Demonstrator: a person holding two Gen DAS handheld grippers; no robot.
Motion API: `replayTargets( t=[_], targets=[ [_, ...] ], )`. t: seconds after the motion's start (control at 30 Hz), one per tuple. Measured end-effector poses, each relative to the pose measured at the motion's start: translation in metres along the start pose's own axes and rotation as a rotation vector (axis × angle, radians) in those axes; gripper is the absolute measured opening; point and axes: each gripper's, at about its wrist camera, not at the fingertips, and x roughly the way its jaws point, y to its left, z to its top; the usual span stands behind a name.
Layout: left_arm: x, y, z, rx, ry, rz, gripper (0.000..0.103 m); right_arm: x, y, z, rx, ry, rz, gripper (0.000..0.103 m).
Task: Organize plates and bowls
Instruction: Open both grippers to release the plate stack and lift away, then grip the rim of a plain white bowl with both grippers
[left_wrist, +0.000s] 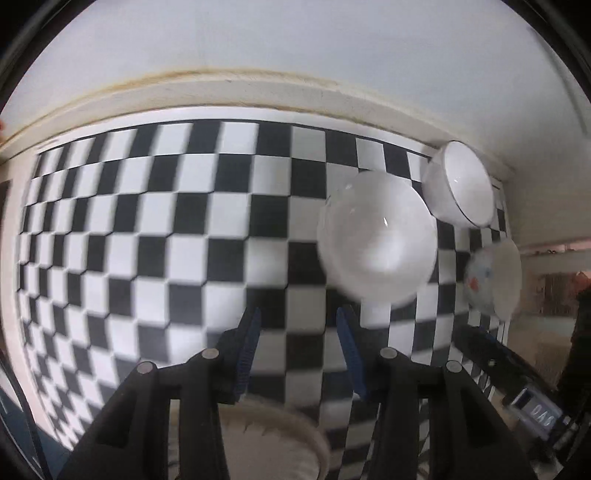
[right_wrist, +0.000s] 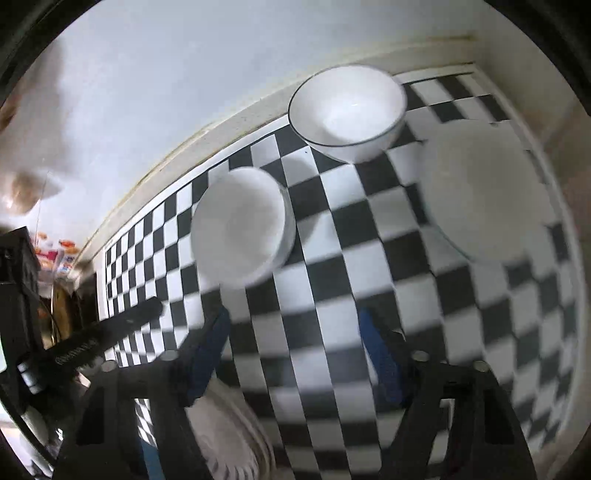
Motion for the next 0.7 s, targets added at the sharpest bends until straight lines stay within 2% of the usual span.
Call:
replayTargets(
  t=[0.13, 0.23, 0.27, 0.3, 0.33, 0.5, 0.7],
  targets=[
    [0.035, -0.006, 0.033, 0.007, 0.044, -0.018, 0.038, 0.045, 0.005, 0.034, 0.001, 0.051, 0.017, 0.063],
    [0.052, -0.012, 0.050, 0.031, 0.074, -0.050, 0.037, 0.071, 0.004, 0.048, 0.015, 0.098, 0.033, 0.054],
    [0.057, -0.015, 0.056, 0.050, 0.079, -0.053, 0.029, 0.078, 0.004, 0.050, 0.021, 0.109, 0.040, 0.046],
    [0.061, -0.018, 0.060, 0.062, 0.085, -0.054, 0.025, 0.084, 0.004, 0.050, 0.024, 0.119, 0.045, 0.032],
    [0.066, -0.020, 0.063, 0.072, 0.094, -0.050, 0.020, 0.092, 0.004, 0.053, 0.031, 0.133, 0.050, 0.023],
    [0.062, -0.026, 0.061, 0.119, 0.072, -0.030, 0.015, 0.097, 0.005, 0.052, 0.023, 0.097, -0.004, 0.018],
    [0.028, -0.051, 0.021, 0.166, 0.028, -0.025, 0.015, 0.069, 0.001, 0.028, -0.007, 0.092, 0.001, 0.016]
  ],
)
